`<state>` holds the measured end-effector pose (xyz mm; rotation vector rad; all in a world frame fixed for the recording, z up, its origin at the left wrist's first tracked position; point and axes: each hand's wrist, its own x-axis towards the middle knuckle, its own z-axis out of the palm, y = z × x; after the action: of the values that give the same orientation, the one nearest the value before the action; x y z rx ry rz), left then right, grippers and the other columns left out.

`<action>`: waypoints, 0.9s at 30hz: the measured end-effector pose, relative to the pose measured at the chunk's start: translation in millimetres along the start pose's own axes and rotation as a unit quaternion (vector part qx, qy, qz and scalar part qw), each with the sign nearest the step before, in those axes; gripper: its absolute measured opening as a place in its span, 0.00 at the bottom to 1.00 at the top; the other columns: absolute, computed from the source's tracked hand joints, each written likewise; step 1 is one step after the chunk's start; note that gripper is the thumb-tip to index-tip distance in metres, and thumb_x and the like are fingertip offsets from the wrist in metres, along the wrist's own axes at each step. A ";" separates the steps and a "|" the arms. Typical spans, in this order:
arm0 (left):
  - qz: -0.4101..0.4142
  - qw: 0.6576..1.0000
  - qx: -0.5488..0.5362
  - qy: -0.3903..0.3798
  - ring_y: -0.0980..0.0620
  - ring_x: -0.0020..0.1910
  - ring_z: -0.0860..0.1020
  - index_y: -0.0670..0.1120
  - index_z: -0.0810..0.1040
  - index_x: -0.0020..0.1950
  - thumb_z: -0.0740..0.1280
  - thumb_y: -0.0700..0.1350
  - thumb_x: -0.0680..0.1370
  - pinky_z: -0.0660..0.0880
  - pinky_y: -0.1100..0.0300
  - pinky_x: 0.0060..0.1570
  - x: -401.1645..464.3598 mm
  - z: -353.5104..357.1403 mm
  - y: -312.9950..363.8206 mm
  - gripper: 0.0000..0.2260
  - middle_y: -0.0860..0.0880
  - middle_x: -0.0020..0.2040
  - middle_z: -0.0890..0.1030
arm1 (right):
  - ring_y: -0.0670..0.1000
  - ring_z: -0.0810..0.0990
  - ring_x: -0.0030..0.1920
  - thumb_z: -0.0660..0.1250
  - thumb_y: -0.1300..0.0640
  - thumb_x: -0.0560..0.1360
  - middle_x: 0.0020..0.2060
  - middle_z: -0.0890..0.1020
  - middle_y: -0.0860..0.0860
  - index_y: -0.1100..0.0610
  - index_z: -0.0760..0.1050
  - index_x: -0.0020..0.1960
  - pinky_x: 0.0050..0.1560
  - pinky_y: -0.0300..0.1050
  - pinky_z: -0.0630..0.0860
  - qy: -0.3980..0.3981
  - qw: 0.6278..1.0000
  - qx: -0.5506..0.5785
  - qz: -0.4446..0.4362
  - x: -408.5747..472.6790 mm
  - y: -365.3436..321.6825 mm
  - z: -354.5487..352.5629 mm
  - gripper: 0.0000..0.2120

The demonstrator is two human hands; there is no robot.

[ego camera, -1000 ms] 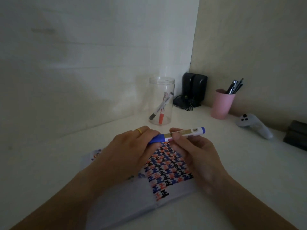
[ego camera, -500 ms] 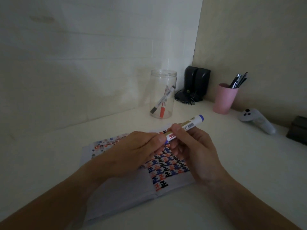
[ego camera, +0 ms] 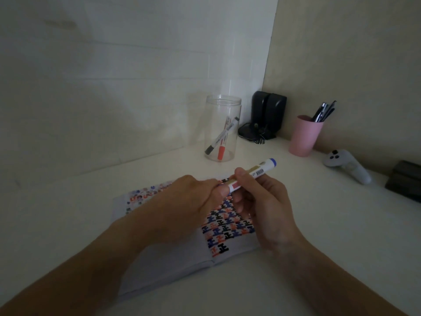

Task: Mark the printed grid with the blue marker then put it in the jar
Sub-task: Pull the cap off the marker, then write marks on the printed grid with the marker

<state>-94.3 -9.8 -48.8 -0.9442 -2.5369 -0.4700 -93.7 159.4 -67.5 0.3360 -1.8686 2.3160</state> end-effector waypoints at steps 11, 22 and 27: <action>-0.051 0.994 -0.059 0.073 0.56 0.29 0.71 0.53 0.64 0.44 0.46 0.59 0.83 0.68 0.64 0.34 -18.3 -5.0 -19.1 0.15 0.54 0.31 0.71 | 0.50 0.74 0.26 0.66 0.60 0.80 0.27 0.79 0.54 0.61 0.82 0.40 0.24 0.40 0.71 0.015 1.000 0.011 -0.024 8.7 -3.7 -18.4 0.12; 0.054 0.997 -0.010 -0.062 0.57 0.43 0.70 0.60 0.65 0.46 0.58 0.58 0.81 0.70 0.54 0.46 -21.8 7.5 -29.4 0.06 0.58 0.44 0.70 | 0.52 0.79 0.29 0.73 0.64 0.72 0.31 0.82 0.57 0.60 0.84 0.43 0.27 0.43 0.75 -0.077 0.989 -0.113 0.062 -33.6 -20.9 -26.0 0.02; 0.051 0.996 -0.022 -0.063 0.62 0.48 0.71 0.57 0.78 0.54 0.63 0.63 0.78 0.69 0.59 0.50 -24.0 16.9 -39.6 0.12 0.61 0.49 0.73 | 0.52 0.81 0.31 0.74 0.63 0.72 0.31 0.85 0.57 0.59 0.85 0.42 0.31 0.42 0.79 -0.043 0.978 -0.197 0.055 -42.3 -7.2 -36.1 0.01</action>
<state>-108.5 -43.9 -81.5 -1.1477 -2.5834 -0.4495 -54.0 197.3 -79.1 0.2907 -2.3831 1.9511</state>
